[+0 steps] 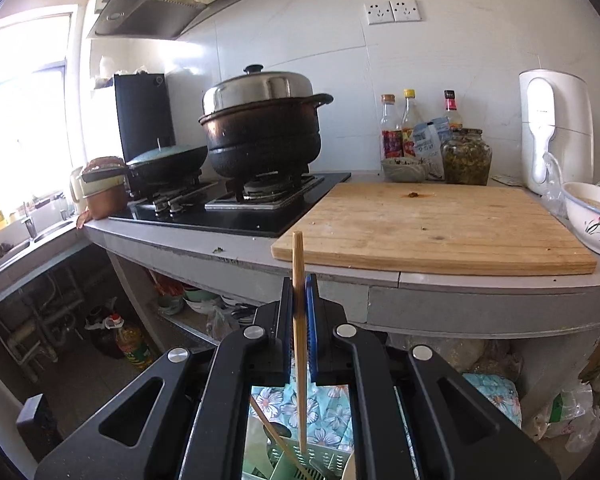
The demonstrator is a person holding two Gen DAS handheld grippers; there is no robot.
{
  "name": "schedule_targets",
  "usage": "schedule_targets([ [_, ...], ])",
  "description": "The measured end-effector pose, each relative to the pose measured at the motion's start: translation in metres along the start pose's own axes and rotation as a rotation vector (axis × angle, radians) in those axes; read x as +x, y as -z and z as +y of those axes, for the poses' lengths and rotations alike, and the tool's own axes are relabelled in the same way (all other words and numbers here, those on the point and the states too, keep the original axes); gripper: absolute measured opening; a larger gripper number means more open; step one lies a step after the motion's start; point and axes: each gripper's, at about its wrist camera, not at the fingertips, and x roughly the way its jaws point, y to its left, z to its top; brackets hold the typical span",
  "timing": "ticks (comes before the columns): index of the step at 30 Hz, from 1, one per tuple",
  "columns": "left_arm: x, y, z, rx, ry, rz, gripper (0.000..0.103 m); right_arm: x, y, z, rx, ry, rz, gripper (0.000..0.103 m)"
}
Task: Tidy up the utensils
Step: 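Lower the held chopsticks into the green holder and open the right tool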
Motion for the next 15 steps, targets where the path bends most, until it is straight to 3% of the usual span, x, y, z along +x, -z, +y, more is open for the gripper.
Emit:
schedule_targets([
  [8, 0.008, 0.008, 0.008, -0.006, -0.016, 0.018, 0.034, 0.050, 0.042, 0.009, -0.074, 0.022, 0.122, 0.006],
  [15, 0.015, 0.012, 0.013, -0.020, -0.022, 0.037, 0.034, 0.076, 0.087, 0.020, -0.152, -0.020, 0.331, 0.011],
])
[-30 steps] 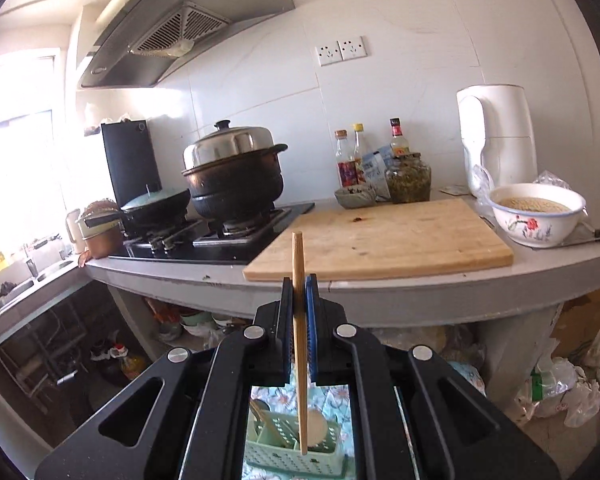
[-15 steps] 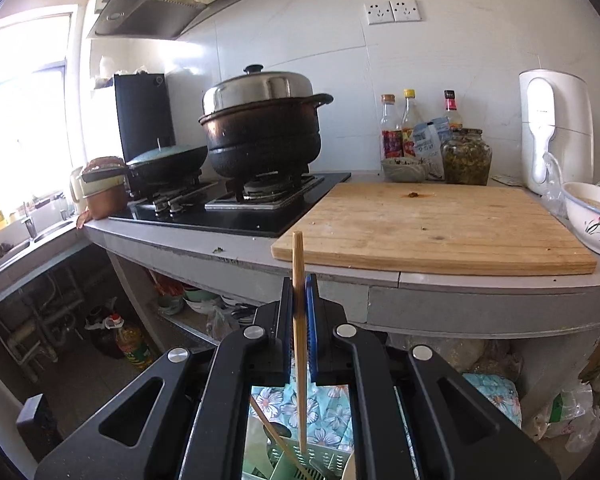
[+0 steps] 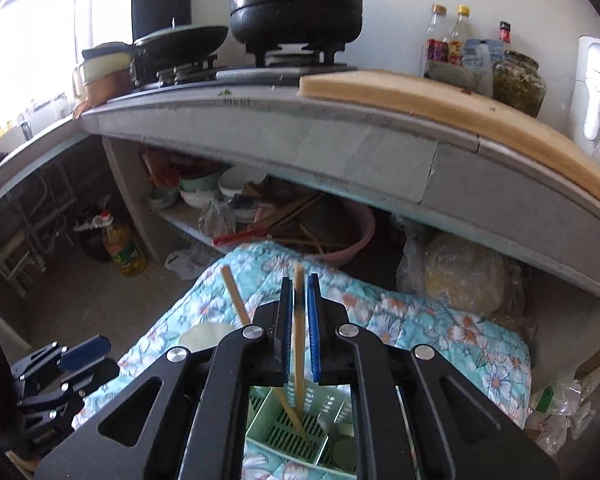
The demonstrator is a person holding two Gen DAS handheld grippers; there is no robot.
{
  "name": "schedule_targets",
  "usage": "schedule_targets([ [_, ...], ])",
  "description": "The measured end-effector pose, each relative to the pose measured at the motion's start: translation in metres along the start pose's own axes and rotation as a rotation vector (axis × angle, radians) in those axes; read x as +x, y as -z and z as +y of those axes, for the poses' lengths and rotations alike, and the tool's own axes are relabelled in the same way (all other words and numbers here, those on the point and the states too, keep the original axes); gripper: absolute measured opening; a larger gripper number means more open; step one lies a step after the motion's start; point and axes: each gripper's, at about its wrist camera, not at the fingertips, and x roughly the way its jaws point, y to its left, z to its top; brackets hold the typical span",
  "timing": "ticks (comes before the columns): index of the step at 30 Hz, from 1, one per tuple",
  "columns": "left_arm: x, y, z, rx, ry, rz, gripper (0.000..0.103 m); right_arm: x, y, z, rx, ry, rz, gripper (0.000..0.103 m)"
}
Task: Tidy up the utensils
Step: 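Lower the held chopsticks into the green holder and open the right tool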
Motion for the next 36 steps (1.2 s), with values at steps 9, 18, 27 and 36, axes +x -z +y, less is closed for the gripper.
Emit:
schedule_targets([
  [9, 0.000, 0.002, 0.001, 0.004, 0.002, -0.005, 0.034, -0.015, 0.036, -0.013, 0.021, -0.008, 0.056, 0.029],
  [18, -0.001, 0.007, -0.006, 0.020, 0.013, 0.002, 0.034, -0.001, 0.054, 0.009, -0.128, 0.127, 0.111, 0.029],
  [27, -0.005, 0.008, -0.008, 0.014, 0.017, 0.000, 0.034, 0.010, 0.059, 0.012, -0.156, 0.213, 0.151, 0.012],
  [36, -0.009, 0.009, -0.011, 0.010, 0.026, -0.002, 0.034, 0.015, 0.060, 0.016, -0.157, 0.236, 0.163, 0.006],
])
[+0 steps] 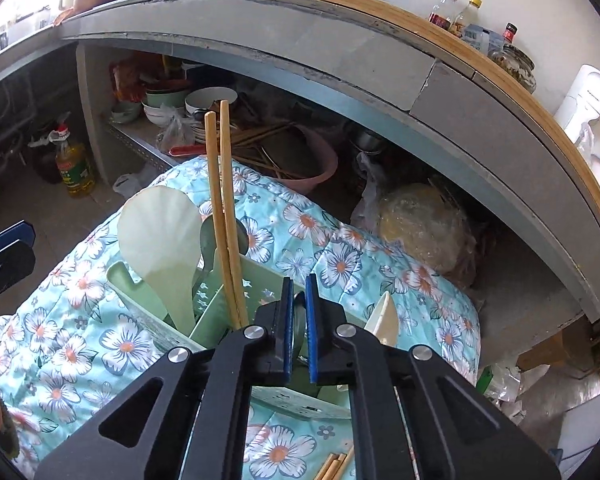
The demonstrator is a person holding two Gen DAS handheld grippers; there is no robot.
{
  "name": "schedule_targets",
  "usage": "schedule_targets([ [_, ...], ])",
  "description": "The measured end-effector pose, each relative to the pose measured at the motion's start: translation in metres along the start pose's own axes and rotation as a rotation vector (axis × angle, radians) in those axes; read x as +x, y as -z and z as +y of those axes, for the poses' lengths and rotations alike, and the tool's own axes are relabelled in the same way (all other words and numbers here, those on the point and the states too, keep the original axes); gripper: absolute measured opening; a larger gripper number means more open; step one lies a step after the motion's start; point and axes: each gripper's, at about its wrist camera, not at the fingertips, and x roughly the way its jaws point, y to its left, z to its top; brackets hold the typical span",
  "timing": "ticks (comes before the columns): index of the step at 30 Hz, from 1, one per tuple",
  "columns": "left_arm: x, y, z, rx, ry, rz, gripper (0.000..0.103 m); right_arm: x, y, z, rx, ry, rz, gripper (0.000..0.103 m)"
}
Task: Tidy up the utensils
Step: 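Lower the held chopsticks into the green holder and open the right tool, then move the right tool away from the holder down to the metal spoon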
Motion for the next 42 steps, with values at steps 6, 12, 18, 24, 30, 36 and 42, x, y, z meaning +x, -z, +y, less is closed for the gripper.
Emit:
schedule_targets([
  [6, -0.003, 0.003, 0.000, -0.005, 0.004, 0.006, 0.030, 0.000, 0.002, 0.002, 0.018, 0.031, -0.004, 0.004],
  [12, -0.006, 0.005, 0.004, -0.018, 0.002, 0.010, 0.026, -0.015, -0.003, 0.004, 0.023, 0.043, -0.037, 0.002],
  [18, -0.012, 0.005, 0.004, -0.019, 0.006, -0.002, 0.024, -0.037, -0.014, 0.003, 0.030, 0.057, -0.079, 0.002],
  [24, -0.016, 0.005, 0.005, -0.019, 0.004, -0.006, 0.024, -0.071, -0.025, 0.002, 0.026, 0.079, -0.148, 0.002],
  [30, -0.022, 0.005, 0.007, -0.031, -0.001, -0.018, 0.024, -0.121, -0.041, -0.002, 0.031, 0.096, -0.256, 0.002],
  [36, -0.029, 0.004, 0.013, -0.035, -0.017, -0.029, 0.024, -0.181, -0.044, 0.000, 0.031, 0.046, -0.363, 0.002],
  [42, -0.039, 0.005, 0.029, -0.052, -0.049, -0.035, 0.024, -0.198, 0.000, 0.041, -0.171, 0.014, -0.379, 0.002],
])
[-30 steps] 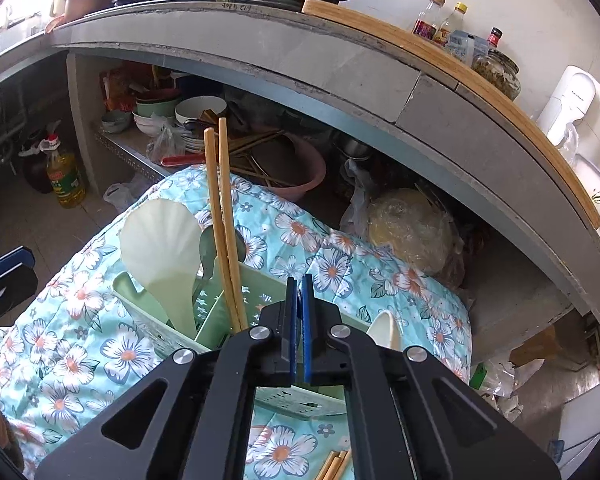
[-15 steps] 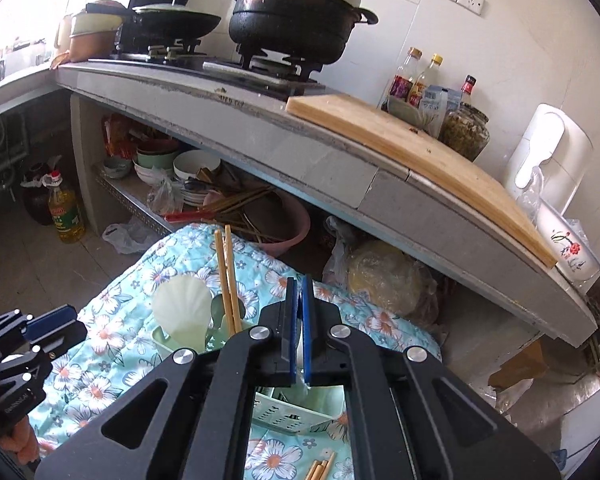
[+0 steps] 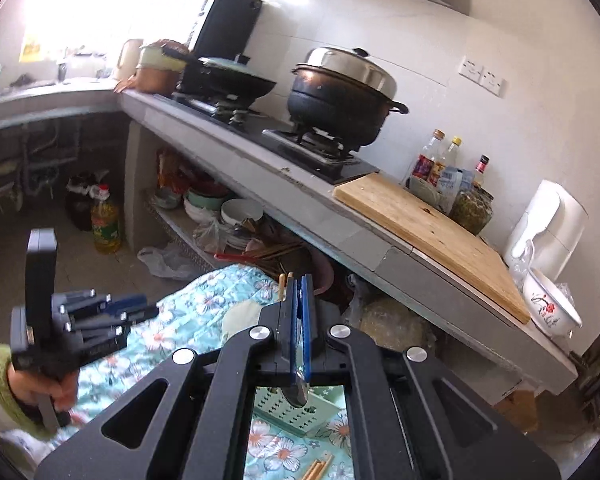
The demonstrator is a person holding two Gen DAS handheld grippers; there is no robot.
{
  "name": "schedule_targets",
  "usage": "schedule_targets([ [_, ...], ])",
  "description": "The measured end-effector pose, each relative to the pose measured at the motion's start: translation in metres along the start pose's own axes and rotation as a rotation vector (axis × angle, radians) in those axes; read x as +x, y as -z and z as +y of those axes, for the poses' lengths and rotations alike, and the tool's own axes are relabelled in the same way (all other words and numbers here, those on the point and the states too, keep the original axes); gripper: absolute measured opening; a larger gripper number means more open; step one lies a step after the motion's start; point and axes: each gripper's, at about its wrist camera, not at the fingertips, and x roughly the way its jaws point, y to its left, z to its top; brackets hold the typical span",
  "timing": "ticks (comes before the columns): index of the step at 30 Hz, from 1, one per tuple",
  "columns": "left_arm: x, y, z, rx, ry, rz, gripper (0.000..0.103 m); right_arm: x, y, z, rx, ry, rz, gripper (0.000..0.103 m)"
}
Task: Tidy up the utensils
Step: 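Move the right tool away from the holder down to the metal spoon, then grasp the metal spoon with the right tool and carry it toward the holder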
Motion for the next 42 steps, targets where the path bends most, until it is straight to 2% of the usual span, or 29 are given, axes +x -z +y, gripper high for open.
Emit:
schedule_targets([
  [3, -0.004, 0.003, 0.009, -0.008, -0.016, 0.006, 0.024, 0.013, 0.046, 0.045, -0.158, -0.066, 0.089, 0.002],
  [7, -0.005, 0.007, 0.019, -0.025, -0.021, 0.020, 0.024, 0.028, 0.128, 0.107, -0.300, -0.203, 0.279, 0.003],
  [9, -0.005, 0.009, 0.021, -0.025, -0.021, 0.025, 0.024, 0.022, 0.160, 0.130, -0.336, -0.255, 0.322, 0.005],
  [12, -0.003, 0.011, 0.022, -0.023, -0.015, 0.034, 0.024, 0.011, 0.186, 0.150, -0.314, -0.327, 0.386, 0.015],
  [15, -0.001, 0.014, 0.022, -0.028, -0.007, 0.042, 0.024, 0.008, 0.199, 0.149, -0.201, -0.390, 0.438, 0.025],
  [17, 0.000, 0.018, 0.021, -0.026, -0.006, 0.048, 0.024, 0.008, 0.202, 0.135, -0.069, -0.458, 0.472, 0.036],
  [20, 0.003, 0.023, 0.021, -0.026, -0.005, 0.065, 0.024, 0.005, 0.207, 0.114, 0.152, -0.571, 0.484, 0.044],
  [25, 0.006, 0.029, 0.021, -0.025, -0.010, 0.080, 0.024, -0.003, 0.216, 0.082, 0.405, -0.654, 0.455, 0.045],
  [27, 0.007, 0.030, 0.021, -0.025, -0.010, 0.084, 0.024, -0.003, 0.223, 0.063, 0.507, -0.627, 0.444, 0.045],
  [31, 0.009, 0.031, 0.018, -0.020, -0.009, 0.090, 0.024, 0.017, 0.245, 0.025, 0.632, -0.443, 0.495, 0.044],
  [35, 0.010, 0.035, 0.014, -0.014, -0.011, 0.103, 0.024, 0.047, 0.266, 0.003, 0.715, -0.384, 0.540, 0.039],
  [37, 0.010, 0.038, 0.014, -0.019, -0.014, 0.114, 0.024, 0.064, 0.275, -0.001, 0.730, -0.386, 0.565, 0.036],
  [39, 0.011, 0.043, 0.013, -0.020, -0.017, 0.125, 0.024, 0.078, 0.283, -0.002, 0.753, -0.425, 0.579, 0.032],
  [42, 0.011, 0.049, 0.012, -0.017, -0.026, 0.141, 0.024, 0.090, 0.288, 0.006, 0.758, -0.475, 0.592, 0.020],
])
